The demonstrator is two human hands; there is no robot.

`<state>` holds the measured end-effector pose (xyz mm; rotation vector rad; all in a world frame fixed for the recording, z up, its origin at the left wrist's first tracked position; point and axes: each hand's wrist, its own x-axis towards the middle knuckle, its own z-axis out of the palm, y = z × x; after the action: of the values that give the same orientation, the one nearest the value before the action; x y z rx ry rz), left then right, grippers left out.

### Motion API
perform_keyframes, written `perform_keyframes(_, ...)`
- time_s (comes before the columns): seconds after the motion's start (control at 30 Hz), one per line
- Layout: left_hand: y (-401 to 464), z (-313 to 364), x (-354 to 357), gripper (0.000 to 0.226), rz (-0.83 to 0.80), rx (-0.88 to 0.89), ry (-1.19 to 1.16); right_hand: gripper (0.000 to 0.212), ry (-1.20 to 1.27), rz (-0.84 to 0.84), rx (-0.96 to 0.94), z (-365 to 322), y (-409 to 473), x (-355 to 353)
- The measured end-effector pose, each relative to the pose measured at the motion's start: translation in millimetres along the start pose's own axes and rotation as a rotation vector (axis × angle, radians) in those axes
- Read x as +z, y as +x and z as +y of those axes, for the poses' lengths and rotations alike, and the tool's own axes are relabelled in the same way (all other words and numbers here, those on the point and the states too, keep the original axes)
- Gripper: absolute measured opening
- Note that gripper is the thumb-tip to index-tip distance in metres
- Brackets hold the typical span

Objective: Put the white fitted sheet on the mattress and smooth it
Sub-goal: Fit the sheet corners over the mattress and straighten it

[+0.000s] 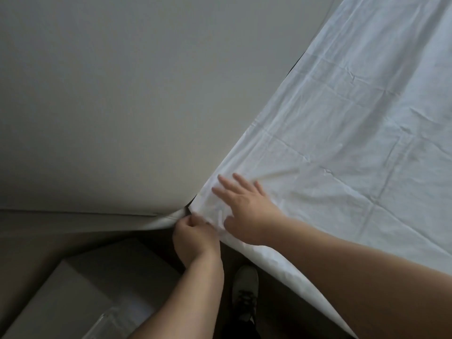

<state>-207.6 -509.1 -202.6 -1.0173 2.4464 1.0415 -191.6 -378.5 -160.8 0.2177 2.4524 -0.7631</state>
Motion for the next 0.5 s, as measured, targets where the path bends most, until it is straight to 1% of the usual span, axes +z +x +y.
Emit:
perform_keyframes(0.03,-6,2,2,0.028,0.039,-0.014,-0.063,0.077,0.035,0.120,0.068,4,-8,1)
perform_keyframes(0.07,-12,4,2,0.028,0.067,0.019,-0.081,0.075,0.057,0.222,0.159,9,-16,3)
perform_keyframes(0.1,-23,7,1,0.031,0.060,0.115,-0.030,0.075,0.070,0.274,0.249,15,-27,7)
perform_keyframes(0.13,-33,9,-1,0.038,0.006,0.282,0.081,0.076,0.074,0.262,0.321,22,-37,12)
perform_keyframes(0.17,-40,5,-1,0.047,-0.080,0.489,0.222,0.079,0.058,0.197,0.366,28,-49,21)
perform_keyframes(0.2,-41,-2,2,0.057,-0.175,0.683,0.365,0.083,0.019,0.109,0.377,34,-62,31)
perform_keyframes(0.23,-39,-7,4,0.067,-0.266,0.799,0.511,0.088,-0.032,0.027,0.358,38,-77,43)
perform_keyframes(0.27,-33,-11,6,0.074,-0.345,0.818,0.642,0.093,-0.085,-0.042,0.316,41,-91,54)
perform_keyframes(0.3,-26,-14,7,0.079,-0.402,0.767,0.743,0.096,-0.130,-0.102,0.266,43,-105,64)
perform_keyframes(0.37,-16,-15,7,0.087,-0.480,0.638,0.794,0.094,-0.188,-0.171,0.182,42,-127,72)
perform_keyframes(0.43,-14,-12,7,0.092,-0.486,0.583,0.789,0.080,-0.181,-0.155,0.145,41,-137,67)
perform_keyframes(0.5,-21,-4,6,0.091,-0.414,0.596,0.853,0.065,-0.093,-0.045,0.184,43,-135,56)
